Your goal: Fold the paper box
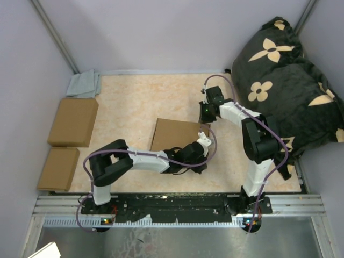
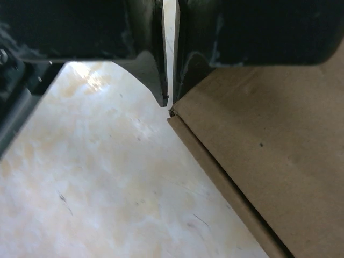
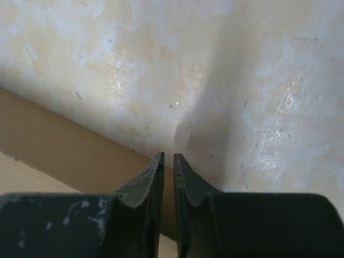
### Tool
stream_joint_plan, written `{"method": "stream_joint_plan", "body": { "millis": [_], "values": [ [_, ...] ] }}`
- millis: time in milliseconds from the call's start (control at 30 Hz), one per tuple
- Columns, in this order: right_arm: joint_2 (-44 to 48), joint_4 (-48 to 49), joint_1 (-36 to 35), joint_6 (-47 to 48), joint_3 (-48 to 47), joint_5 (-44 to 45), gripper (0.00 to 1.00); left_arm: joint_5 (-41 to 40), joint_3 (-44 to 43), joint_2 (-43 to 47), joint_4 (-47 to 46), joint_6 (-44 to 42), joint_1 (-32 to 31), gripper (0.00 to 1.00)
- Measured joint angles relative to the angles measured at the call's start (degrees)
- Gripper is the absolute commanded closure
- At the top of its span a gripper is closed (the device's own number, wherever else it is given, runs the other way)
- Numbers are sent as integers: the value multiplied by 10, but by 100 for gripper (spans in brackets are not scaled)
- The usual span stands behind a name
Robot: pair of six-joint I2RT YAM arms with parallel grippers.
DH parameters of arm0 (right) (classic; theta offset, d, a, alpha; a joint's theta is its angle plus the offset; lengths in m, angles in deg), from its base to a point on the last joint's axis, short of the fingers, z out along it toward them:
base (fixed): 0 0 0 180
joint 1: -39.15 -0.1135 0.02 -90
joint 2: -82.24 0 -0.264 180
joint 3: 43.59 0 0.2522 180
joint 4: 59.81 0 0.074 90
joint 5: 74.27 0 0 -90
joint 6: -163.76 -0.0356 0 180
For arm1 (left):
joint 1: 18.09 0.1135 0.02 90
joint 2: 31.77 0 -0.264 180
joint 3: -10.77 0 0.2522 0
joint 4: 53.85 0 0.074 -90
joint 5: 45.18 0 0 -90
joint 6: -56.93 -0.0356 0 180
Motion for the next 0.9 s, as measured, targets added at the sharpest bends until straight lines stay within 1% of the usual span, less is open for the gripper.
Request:
{"method": "stream_joint_plan", "body": {
  "millis": [100,233,300,367,400,433,467,500,533,567,633,733,900],
  "values": [
    [1,27,1,2,5,-1,86,-72,-28,-16,22,7,-10,89],
    [9,68,3,2,16,-4,86,-142,-66,-47,26,11,-18,89],
    [14,81,3,3,17,-7,85,-166,-88,-65,27,14,-19,87],
    [18,86,3,8,18,-7,84,-178,-94,-70,28,17,-19,84],
    [19,87,3,9,18,-7,81,-181,-94,-69,30,18,-19,81],
    [22,86,3,9,18,-7,75,-183,-92,-68,29,19,-19,77],
    [24,84,3,10,18,-6,63,-184,-88,-64,28,19,-19,71],
    [28,81,3,11,19,-5,42,-185,-80,-57,28,19,-18,64],
    [34,78,3,11,20,-3,26,-187,-71,-47,29,18,-17,59],
    [42,77,3,11,23,0,14,-189,-63,-34,29,17,-16,54],
    [64,66,3,13,32,8,2,-201,-50,-4,29,11,-13,50],
    [104,48,2,15,45,28,1,-225,-37,62,26,-3,-2,44],
    [187,46,0,15,46,76,1,-267,-34,158,10,-42,6,39]
  ]
}}
